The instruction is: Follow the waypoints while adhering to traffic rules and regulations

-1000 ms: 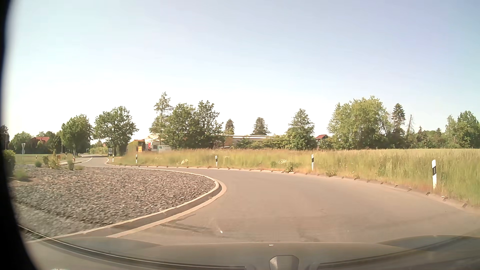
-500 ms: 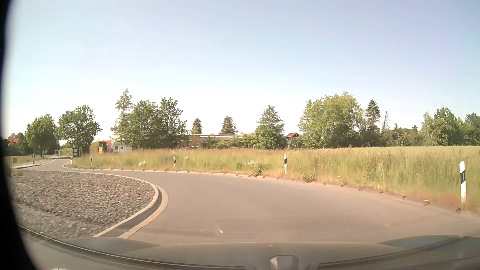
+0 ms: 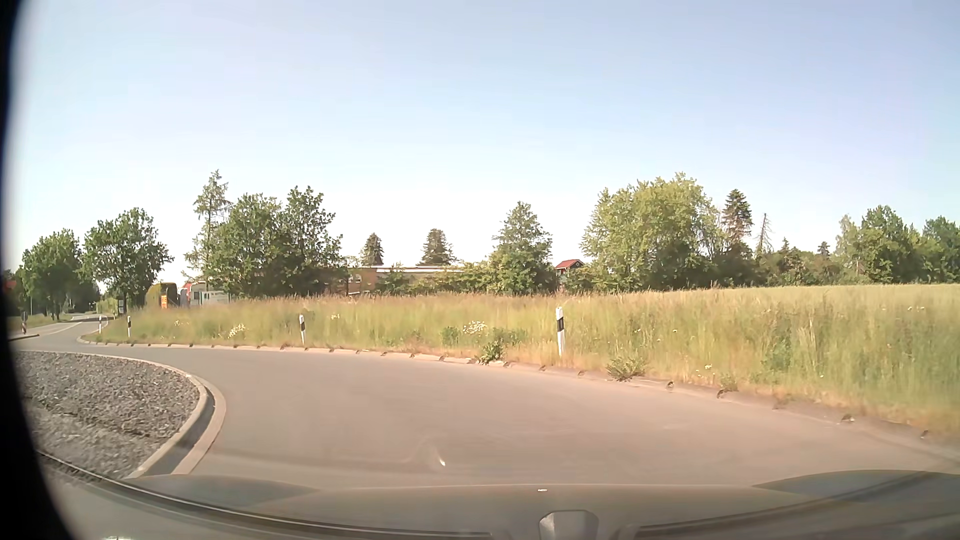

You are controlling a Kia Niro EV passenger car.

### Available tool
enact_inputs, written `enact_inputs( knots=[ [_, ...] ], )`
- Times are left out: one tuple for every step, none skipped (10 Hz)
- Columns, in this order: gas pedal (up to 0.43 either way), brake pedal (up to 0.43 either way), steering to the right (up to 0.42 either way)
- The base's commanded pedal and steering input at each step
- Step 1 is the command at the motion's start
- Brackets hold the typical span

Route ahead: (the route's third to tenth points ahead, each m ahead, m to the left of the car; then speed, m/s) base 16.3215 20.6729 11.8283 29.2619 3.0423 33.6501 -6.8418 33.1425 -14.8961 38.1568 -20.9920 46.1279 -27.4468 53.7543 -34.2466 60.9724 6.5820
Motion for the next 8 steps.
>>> enact_inputs(
  knots=[
    [0.118, 0.006, -0.065],
    [0.118, 0.006, -0.083],
    [0.118, 0.006, -0.110],
    [0.118, 0.006, -0.127],
    [0.118, 0.006, -0.146],
    [0.118, 0.006, -0.163],
    [0.118, 0.006, -0.177],
    [0.110, 0.006, -0.191]
  ],
)
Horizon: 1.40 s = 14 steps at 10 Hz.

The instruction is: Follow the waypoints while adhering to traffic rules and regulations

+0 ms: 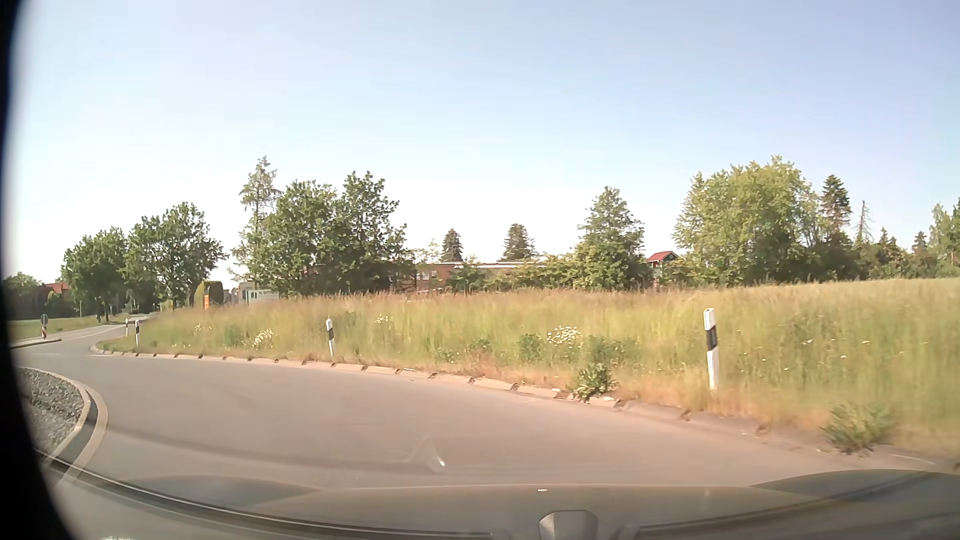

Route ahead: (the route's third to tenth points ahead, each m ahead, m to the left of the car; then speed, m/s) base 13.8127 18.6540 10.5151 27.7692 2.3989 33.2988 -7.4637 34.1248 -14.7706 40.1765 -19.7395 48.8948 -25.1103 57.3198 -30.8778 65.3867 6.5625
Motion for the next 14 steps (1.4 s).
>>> enact_inputs(
  knots=[
    [0.087, 0.006, -0.210],
    [0.067, 0.006, -0.224],
    [0.047, 0.006, -0.238],
    [0.047, 0.006, -0.255],
    [0.047, 0.006, -0.268],
    [0.039, 0.006, -0.281],
    [0.039, 0.006, -0.285],
    [0.039, 0.006, -0.288],
    [0.039, 0.006, -0.290],
    [0.047, 0.006, -0.293],
    [0.047, 0.006, -0.295],
    [0.059, 0.006, -0.302],
    [0.059, 0.006, -0.309],
    [0.067, 0.006, -0.310]
  ],
)
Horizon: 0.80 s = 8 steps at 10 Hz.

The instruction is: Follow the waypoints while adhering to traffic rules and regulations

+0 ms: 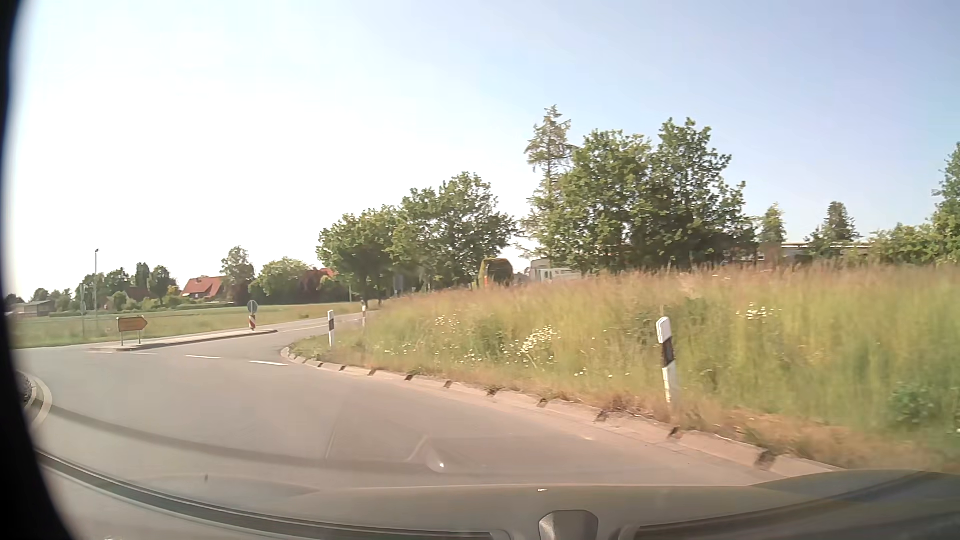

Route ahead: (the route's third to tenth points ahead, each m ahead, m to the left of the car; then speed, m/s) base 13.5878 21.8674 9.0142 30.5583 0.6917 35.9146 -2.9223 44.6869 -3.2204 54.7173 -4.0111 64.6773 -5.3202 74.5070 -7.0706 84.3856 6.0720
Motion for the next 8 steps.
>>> enact_inputs(
  knots=[
    [0.079, 0.006, -0.310],
    [0.079, 0.006, -0.310],
    [0.087, 0.006, -0.311],
    [0.087, 0.006, -0.311],
    [0.087, 0.006, -0.312],
    [0.087, 0.006, -0.314],
    [0.087, 0.006, -0.315],
    [0.087, 0.006, -0.315]
  ],
)
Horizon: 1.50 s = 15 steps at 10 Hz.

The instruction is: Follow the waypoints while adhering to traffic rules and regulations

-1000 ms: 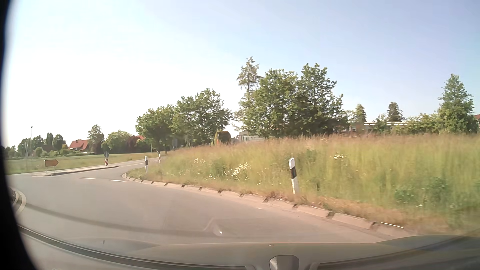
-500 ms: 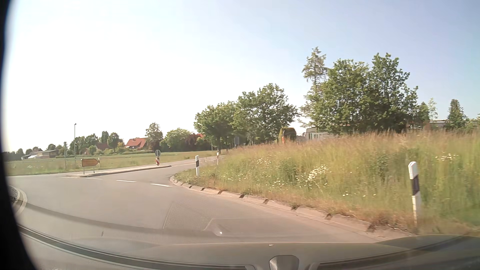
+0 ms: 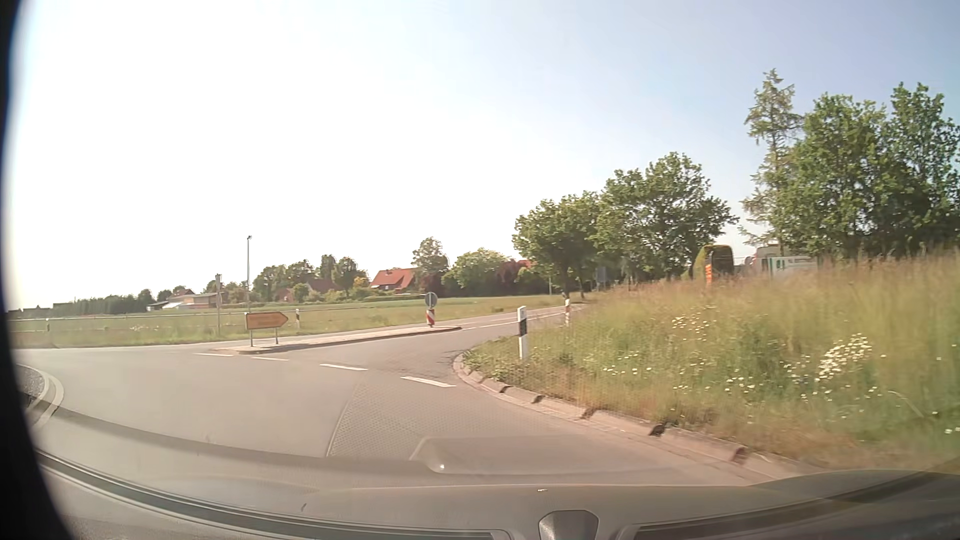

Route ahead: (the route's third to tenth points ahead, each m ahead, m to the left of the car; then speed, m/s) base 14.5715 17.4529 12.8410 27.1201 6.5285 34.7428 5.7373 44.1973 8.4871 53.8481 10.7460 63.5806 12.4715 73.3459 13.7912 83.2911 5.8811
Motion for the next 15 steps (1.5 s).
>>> enact_inputs(
  knots=[
    [0.087, 0.006, -0.315],
    [0.087, 0.006, -0.315],
    [0.087, 0.006, -0.315],
    [0.087, 0.006, -0.315],
    [0.087, 0.006, -0.315],
    [0.087, 0.006, -0.315],
    [0.098, 0.006, -0.315],
    [0.110, 0.006, -0.314],
    [0.110, 0.006, -0.314],
    [0.118, 0.006, -0.314],
    [0.130, 0.006, -0.313],
    [0.130, 0.006, -0.312],
    [0.138, 0.006, -0.313],
    [0.138, 0.006, -0.312],
    [0.138, 0.006, -0.313]
  ],
)
